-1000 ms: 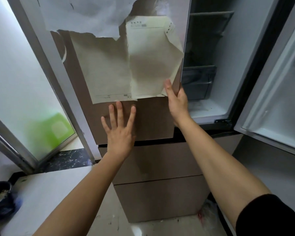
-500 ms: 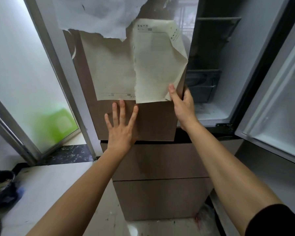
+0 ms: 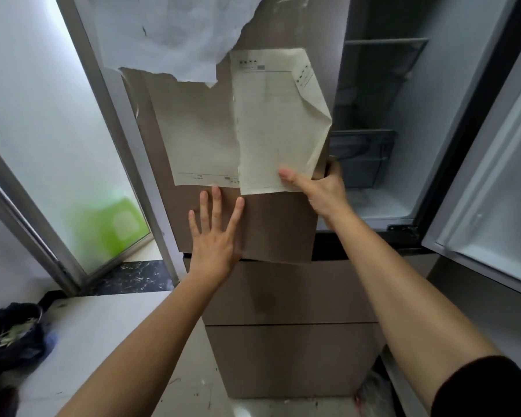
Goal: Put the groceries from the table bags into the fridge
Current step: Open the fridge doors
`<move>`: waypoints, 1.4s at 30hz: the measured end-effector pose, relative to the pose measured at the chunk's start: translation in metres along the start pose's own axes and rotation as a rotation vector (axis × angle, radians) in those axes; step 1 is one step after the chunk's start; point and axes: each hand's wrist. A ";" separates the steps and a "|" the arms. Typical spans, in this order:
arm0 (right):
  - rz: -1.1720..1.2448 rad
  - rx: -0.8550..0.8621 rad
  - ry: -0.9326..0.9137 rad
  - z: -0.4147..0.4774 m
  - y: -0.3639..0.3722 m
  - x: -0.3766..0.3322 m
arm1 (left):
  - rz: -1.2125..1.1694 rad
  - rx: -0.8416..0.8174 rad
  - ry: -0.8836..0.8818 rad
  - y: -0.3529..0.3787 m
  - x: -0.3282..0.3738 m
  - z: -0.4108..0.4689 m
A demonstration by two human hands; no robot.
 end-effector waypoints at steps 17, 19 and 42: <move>0.087 -0.133 -0.024 -0.099 -0.026 -0.012 | -0.700 -0.213 -0.038 -0.078 0.038 -0.085; 0.109 -0.094 -0.065 -0.113 -0.027 -0.004 | -0.807 -0.214 -0.064 -0.083 0.046 -0.105; -0.174 -0.309 -0.234 -0.219 0.086 -0.020 | -1.240 0.033 -0.428 -0.129 -0.077 -0.195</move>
Point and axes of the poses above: each hand's wrist, its own z-axis towards the middle knuckle, its own y-axis out of the palm, x = y × z, and after that the axes turned 2 degrees about -x, right-handed
